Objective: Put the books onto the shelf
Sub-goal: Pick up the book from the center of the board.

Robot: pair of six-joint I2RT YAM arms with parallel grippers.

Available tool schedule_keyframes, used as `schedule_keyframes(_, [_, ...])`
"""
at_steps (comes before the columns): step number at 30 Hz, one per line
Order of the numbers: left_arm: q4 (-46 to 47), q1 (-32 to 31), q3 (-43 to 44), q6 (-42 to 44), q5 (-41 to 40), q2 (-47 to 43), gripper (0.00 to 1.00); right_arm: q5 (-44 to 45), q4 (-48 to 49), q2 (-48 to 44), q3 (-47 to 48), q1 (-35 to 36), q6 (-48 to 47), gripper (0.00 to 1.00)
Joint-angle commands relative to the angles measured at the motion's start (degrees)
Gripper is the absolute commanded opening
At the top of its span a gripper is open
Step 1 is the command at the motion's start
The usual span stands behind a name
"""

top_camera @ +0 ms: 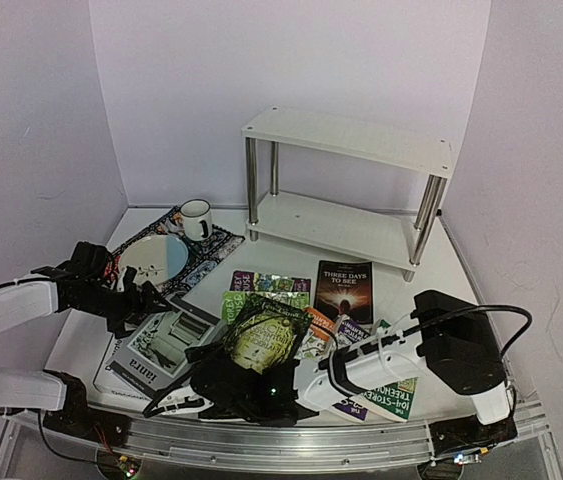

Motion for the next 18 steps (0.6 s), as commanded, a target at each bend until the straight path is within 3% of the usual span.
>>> schedule_keyframes(1, [1.90,0.04,0.00,0.79,1.18,0.88,0.97,2.34,1.12,2.39,3.08,-1.28,-2.63,0.90])
schedule_keyframes(5, [3.54,0.02,-0.90,0.31,3.25,1.87,0.95,2.22,2.24,2.90,3.58,-2.34,-3.99,0.91])
schedule_keyframes(11, [5.82,-0.04,-2.10,-0.45,4.70,3.14,0.83,4.18,5.06,5.66,5.44,-3.22,-9.01,0.90])
schedule_keyframes(18, [6.65,-0.05,-1.99,-0.24,5.34,3.46,0.70,6.09,9.82,5.93,4.84,-3.22,-12.92,0.79])
